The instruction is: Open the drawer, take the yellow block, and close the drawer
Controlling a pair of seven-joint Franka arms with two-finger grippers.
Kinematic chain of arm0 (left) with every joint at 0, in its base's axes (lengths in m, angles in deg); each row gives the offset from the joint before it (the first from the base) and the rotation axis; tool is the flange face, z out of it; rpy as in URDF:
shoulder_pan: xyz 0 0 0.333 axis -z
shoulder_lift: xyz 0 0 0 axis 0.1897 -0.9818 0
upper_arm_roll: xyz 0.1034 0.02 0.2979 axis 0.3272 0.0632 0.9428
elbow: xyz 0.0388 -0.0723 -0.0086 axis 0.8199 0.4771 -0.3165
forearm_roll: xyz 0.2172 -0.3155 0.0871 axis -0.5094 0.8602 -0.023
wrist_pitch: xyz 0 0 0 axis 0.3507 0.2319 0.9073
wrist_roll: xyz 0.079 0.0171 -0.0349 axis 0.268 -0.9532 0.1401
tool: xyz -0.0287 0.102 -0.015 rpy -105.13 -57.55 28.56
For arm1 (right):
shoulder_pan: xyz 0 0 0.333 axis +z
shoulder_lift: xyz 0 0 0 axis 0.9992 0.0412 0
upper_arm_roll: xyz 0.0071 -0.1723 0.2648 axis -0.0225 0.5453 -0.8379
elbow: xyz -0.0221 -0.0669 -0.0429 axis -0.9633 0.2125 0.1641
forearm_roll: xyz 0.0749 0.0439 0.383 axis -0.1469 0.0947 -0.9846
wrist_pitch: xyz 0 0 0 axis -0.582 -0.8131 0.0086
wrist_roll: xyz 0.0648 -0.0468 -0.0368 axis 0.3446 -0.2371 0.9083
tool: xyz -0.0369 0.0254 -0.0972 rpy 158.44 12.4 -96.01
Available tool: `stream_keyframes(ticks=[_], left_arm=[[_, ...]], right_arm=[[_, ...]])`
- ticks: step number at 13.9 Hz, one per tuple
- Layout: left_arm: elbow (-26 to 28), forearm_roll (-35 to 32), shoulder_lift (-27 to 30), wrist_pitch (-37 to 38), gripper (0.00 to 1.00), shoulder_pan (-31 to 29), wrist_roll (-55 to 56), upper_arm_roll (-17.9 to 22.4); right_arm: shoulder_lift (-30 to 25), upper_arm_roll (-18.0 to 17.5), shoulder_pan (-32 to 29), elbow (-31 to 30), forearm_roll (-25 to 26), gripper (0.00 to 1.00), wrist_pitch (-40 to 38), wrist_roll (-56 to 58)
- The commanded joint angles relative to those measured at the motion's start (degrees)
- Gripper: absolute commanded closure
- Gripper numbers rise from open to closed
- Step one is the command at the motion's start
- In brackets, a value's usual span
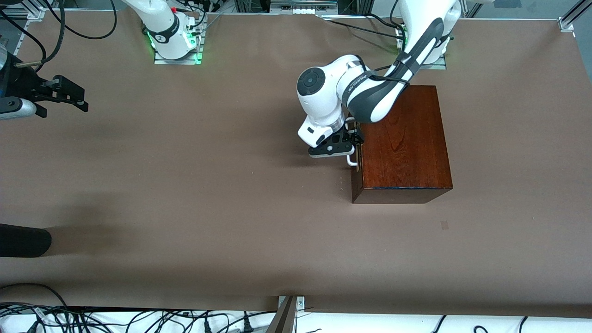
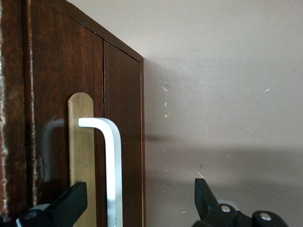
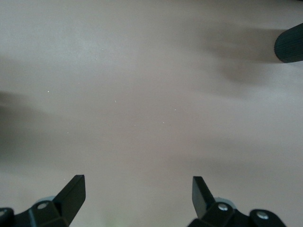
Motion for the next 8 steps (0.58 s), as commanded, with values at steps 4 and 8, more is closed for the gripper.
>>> stream_keyframes(ticks=[4, 8], left_arm=[[3.2, -1.4, -0.1, -2.2, 0.00, -0.2, 3.4, -0.3], [3.5, -2.5, -0.4, -1.5, 0.00, 3.7, 7.6, -0.3]], right_arm=[[0.3, -0.2, -0.4, 0.9, 0.1, 0.00, -0.5, -0.5], [0.4, -0.2, -0.4, 1.0, 0.1, 0.00, -0.5, -0.1]])
